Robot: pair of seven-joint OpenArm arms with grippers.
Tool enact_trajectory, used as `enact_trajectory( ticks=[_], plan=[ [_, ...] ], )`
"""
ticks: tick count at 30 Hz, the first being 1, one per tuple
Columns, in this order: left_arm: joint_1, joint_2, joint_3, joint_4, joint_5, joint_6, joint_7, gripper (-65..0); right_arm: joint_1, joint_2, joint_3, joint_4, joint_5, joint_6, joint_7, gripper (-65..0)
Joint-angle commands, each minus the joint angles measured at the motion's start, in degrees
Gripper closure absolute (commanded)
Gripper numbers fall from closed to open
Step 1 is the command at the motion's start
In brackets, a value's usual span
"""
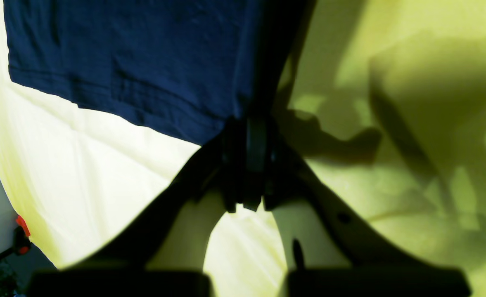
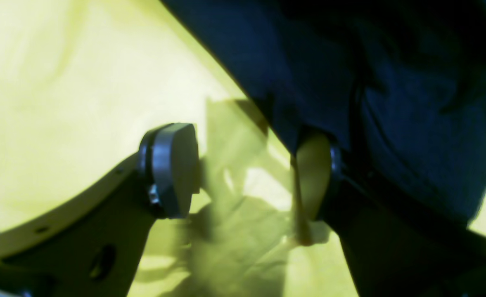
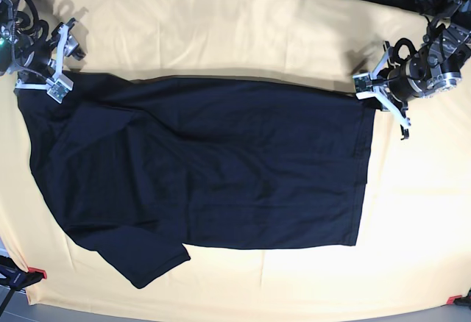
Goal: Fold the T-shirt properly
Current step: 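Grasp the collar-side edge of the shirt with both grippers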
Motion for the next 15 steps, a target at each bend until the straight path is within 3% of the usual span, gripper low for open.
enact_trajectory(
  ticks=[1,6,8,11,15],
  plan=[
    [-0.7,-1.2,-0.7,0.5,0.2,0.7,-0.2,0.0,0.5,1.3,0.7,0.6,-0.9,-0.1,1.2,-40.6],
    [-0.7,-1.2,-0.7,0.5,0.1,0.7,-0.2,0.0,0.5,1.3,0.7,0.6,-2.8,-0.1,2.1,-41.2],
    [-0.7,-1.3,-0.7,0.5,0.1,0.7,-0.2,0.0,0.5,1.3,0.7,0.6,-6.0,-0.1,4.7,-45.7],
    [-0.7,-1.3,-0.7,0.5,0.1,0.7,-0.2,0.0,0.5,1.3,0.7,0.6,-11.7,-4.0,8.8,-46.9],
    [-0.7,-1.3,-0.7,0.6,0.1,0.7,-0.2,0.0,0.5,1.3,0.7,0.6,-12.8,-4.7,9.5,-46.9]
  ],
)
